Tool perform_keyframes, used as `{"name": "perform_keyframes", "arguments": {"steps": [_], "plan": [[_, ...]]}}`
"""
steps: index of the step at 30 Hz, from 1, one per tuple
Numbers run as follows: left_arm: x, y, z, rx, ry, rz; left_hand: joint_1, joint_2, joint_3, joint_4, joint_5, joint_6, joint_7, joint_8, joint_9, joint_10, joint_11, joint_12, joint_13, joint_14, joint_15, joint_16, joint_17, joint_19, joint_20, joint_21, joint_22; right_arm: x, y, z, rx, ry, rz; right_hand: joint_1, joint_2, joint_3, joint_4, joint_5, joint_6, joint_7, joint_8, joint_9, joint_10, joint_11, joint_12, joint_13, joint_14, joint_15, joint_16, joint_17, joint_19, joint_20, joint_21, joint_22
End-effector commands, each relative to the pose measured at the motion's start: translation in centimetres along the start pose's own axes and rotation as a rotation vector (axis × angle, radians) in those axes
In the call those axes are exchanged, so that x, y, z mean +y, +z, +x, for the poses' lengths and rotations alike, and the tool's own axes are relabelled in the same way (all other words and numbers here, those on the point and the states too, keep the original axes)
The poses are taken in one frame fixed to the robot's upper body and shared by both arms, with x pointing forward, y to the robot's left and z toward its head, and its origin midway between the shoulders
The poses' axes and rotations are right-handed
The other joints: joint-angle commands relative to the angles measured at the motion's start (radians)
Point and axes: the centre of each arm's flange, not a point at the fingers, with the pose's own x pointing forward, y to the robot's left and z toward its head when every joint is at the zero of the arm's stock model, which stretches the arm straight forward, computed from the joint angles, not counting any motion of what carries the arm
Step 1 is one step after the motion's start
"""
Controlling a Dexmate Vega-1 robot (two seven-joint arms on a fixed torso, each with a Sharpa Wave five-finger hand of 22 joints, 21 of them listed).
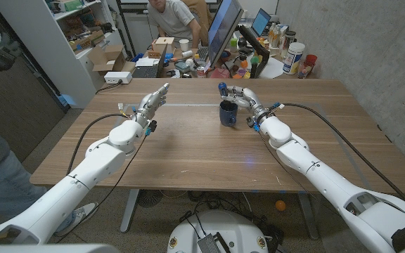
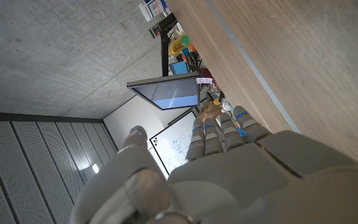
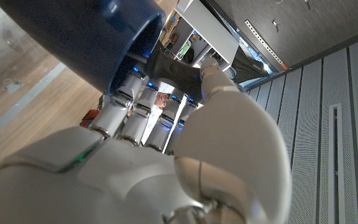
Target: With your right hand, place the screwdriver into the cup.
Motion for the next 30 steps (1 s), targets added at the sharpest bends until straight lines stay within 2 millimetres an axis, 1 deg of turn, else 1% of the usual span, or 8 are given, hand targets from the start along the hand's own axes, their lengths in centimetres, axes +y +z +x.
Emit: {"name": "perform_keyframes", "arguments": {"steps": [1, 4, 6, 10, 14, 21, 27, 30], "plan": [[-0.3, -0.1, 0.2, 0.003, -0.009, 0.000, 0.001, 0.007, 0.002, -0.006, -0.005, 0.010, -0.001, 0.001, 0.003, 0.009, -0.001, -0.002, 0.004, 0.002, 0.008, -0.002, 0.003, 0.002, 0.000, -0.006, 0.005, -0.3, -0.4, -0.4, -0.016, 0.028, 0.023, -0.072, -0.007, -0.006, 0.007, 0.007, -0.034, 0.003, -0.019, 0.003, -0.047, 0.016, -0.007, 0.008, -0.037, 0.018, -0.010, 0.005, -0.023, 0.015, -0.006, 0.004], [-0.3, -0.1, 0.3, 0.001, -0.010, -0.001, 0.001, 0.008, 0.002, -0.006, -0.006, 0.013, -0.001, 0.002, 0.003, 0.010, 0.000, -0.002, 0.004, 0.002, 0.009, -0.002, 0.003, 0.002, 0.000, -0.007, 0.005, -0.4, -0.5, -0.4, -0.032, 0.039, 0.029, -0.103, -0.024, -0.011, 0.011, 0.010, -0.087, 0.005, -0.045, 0.005, -0.099, 0.039, -0.010, 0.014, -0.079, 0.038, -0.017, 0.005, -0.041, 0.035, -0.009, 0.004], [-0.4, -0.1, 0.3, 0.001, -0.011, -0.002, 0.001, 0.008, 0.002, -0.007, -0.006, 0.013, -0.001, 0.002, 0.003, 0.010, 0.000, -0.002, 0.004, 0.002, 0.009, -0.002, 0.003, 0.002, 0.000, -0.007, 0.005, -0.4, -0.5, -0.4, -0.046, 0.048, 0.039, -0.124, -0.036, -0.016, 0.013, 0.012, -0.119, 0.007, -0.061, 0.007, -0.126, 0.048, -0.009, 0.017, -0.109, 0.054, -0.020, 0.004, -0.055, 0.056, -0.012, 0.004], [-0.4, -0.1, 0.4, 0.001, -0.012, -0.003, 0.001, 0.008, 0.003, -0.007, -0.006, 0.015, 0.000, 0.002, 0.003, 0.012, 0.000, -0.002, 0.004, 0.003, 0.008, -0.002, 0.003, 0.003, 0.000, -0.008, 0.005, -0.5, -0.5, -0.5, -0.077, 0.057, 0.044, -0.152, -0.049, -0.021, 0.017, 0.016, -0.159, 0.011, -0.080, 0.009, -0.159, 0.061, -0.008, 0.020, -0.145, 0.062, -0.022, 0.002, -0.077, 0.078, -0.015, 0.004], [-0.5, -0.2, 0.5, 0.001, -0.015, -0.004, 0.001, 0.008, 0.003, -0.008, -0.006, 0.016, -0.001, 0.002, 0.004, 0.014, 0.004, -0.001, 0.004, 0.004, 0.008, -0.001, 0.003, 0.003, 0.000, -0.009, 0.005, -0.5, -0.3, -0.6, -0.102, 0.049, 0.037, -0.158, -0.050, -0.022, 0.019, 0.017, -0.159, 0.010, -0.081, 0.010, -0.161, 0.061, -0.007, 0.021, -0.147, 0.062, -0.021, 0.002, -0.079, 0.081, -0.016, 0.004], [-0.7, -0.1, 0.9, -0.005, -0.022, -0.006, 0.001, 0.009, 0.003, -0.009, -0.006, 0.019, 0.000, 0.002, 0.004, 0.014, 0.000, -0.001, 0.004, 0.005, 0.006, -0.001, 0.003, 0.004, 0.000, -0.011, 0.006, -0.6, 0.5, -0.9, -0.145, 0.053, 0.017, -0.173, -0.049, -0.024, 0.025, 0.019, -0.155, 0.008, -0.080, 0.011, -0.160, 0.047, -0.002, 0.023, -0.149, 0.056, -0.016, 0.003, -0.085, 0.081, -0.015, 0.005], [-0.8, -0.1, 1.2, -0.010, -0.031, -0.008, 0.000, 0.009, 0.003, -0.010, -0.006, 0.023, 0.000, 0.004, 0.004, 0.014, 0.000, -0.001, 0.004, 0.005, 0.006, -0.001, 0.003, 0.004, 0.000, -0.012, 0.006, -0.7, 1.0, -1.3, -0.156, 0.055, 0.008, -0.193, -0.056, -0.027, 0.028, 0.022, -0.172, 0.006, -0.089, 0.013, -0.178, 0.055, -0.001, 0.025, -0.176, 0.068, -0.019, -0.001, -0.099, 0.108, -0.017, 0.004], [-0.8, -0.1, 1.3, -0.013, -0.035, -0.008, 0.000, 0.009, 0.003, -0.010, -0.006, 0.024, 0.000, 0.004, 0.004, 0.016, 0.000, -0.001, 0.004, 0.006, 0.007, -0.001, 0.003, 0.004, 0.000, -0.012, 0.006, -0.7, 1.3, -1.5, -0.164, 0.052, 0.004, -0.199, -0.057, -0.027, 0.029, 0.023, -0.176, 0.006, -0.091, 0.013, -0.180, 0.062, 0.000, 0.026, -0.183, 0.071, -0.020, -0.002, -0.102, 0.112, -0.017, 0.004]]}}
